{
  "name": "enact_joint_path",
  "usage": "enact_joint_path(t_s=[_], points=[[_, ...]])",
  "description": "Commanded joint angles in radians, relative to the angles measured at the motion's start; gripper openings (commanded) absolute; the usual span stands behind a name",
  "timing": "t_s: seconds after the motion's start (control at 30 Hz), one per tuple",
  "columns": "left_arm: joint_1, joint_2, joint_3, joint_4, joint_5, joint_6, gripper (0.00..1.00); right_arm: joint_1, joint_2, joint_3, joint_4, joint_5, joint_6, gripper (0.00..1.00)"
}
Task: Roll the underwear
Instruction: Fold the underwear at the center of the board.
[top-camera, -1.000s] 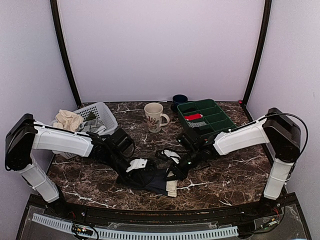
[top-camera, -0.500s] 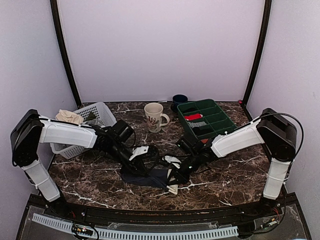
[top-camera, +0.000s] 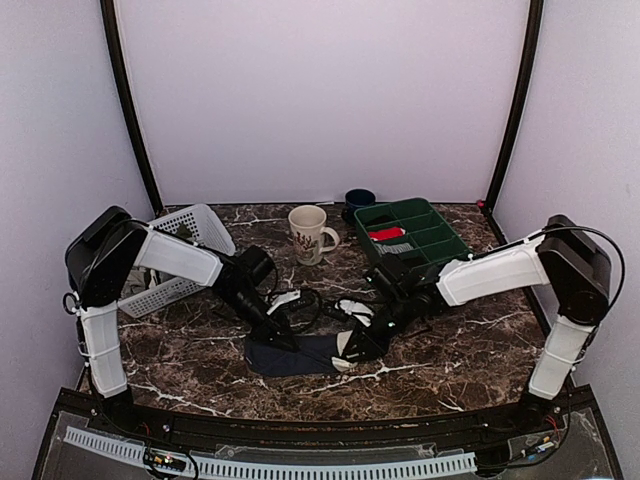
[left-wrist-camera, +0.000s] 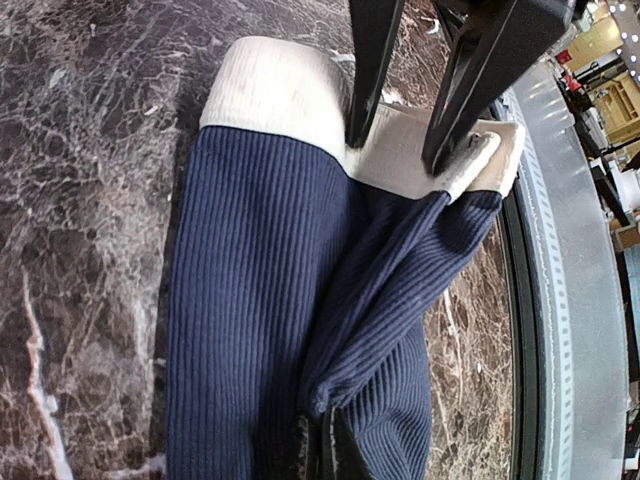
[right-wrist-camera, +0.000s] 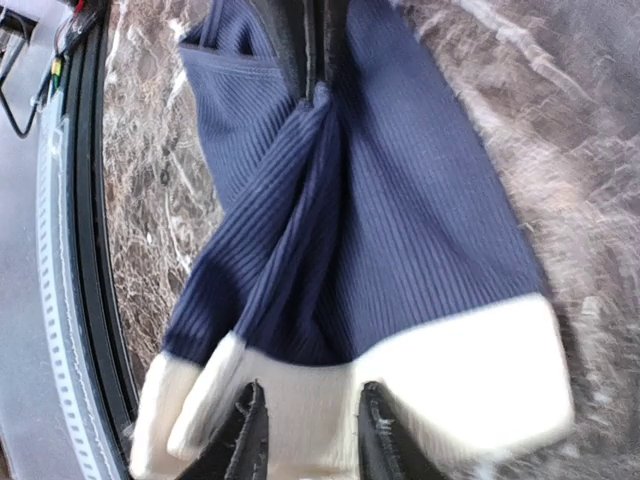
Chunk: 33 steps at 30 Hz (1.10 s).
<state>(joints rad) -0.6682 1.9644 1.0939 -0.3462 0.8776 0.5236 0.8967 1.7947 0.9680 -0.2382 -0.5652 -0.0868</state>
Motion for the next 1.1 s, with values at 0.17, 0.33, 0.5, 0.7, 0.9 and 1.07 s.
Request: enact_joint_path(t_s=[0.17,0.33,0.5,0.7,0.9,1.07], points=[[0.017,0.016,0.014,-0.04,0.077,-0.015,0.0,-0.054,-0.245,-0.125,0.082,0.007,0.017,0.6],[0.018,0.022,0.023,-0.043,0.08,-0.014,0.0,-0.024,-0.31,-0.153,0.13,0.006,-0.061,0.74],[0.018,0.024,0.023,-0.044,0.078,-0.012,0.0,0.033,-0.294,-0.18,0.173,0.074,-0.163,0.74],[0.018,0.024,0.02,-0.046,0.076,-0.01,0.0,0.101,-0.226,-0.175,0.188,0.148,-0.236,0.68],[0.018,0.026,0.021,-0.041,0.076,-0.007,0.0,0.121,-0.153,-0.147,0.2,0.205,-0.272,0.51],[0.018,0.03,0.019,-0.042,0.072,-0.005,0.0,0.123,-0.129,-0.134,0.204,0.228,-0.284,0.24]])
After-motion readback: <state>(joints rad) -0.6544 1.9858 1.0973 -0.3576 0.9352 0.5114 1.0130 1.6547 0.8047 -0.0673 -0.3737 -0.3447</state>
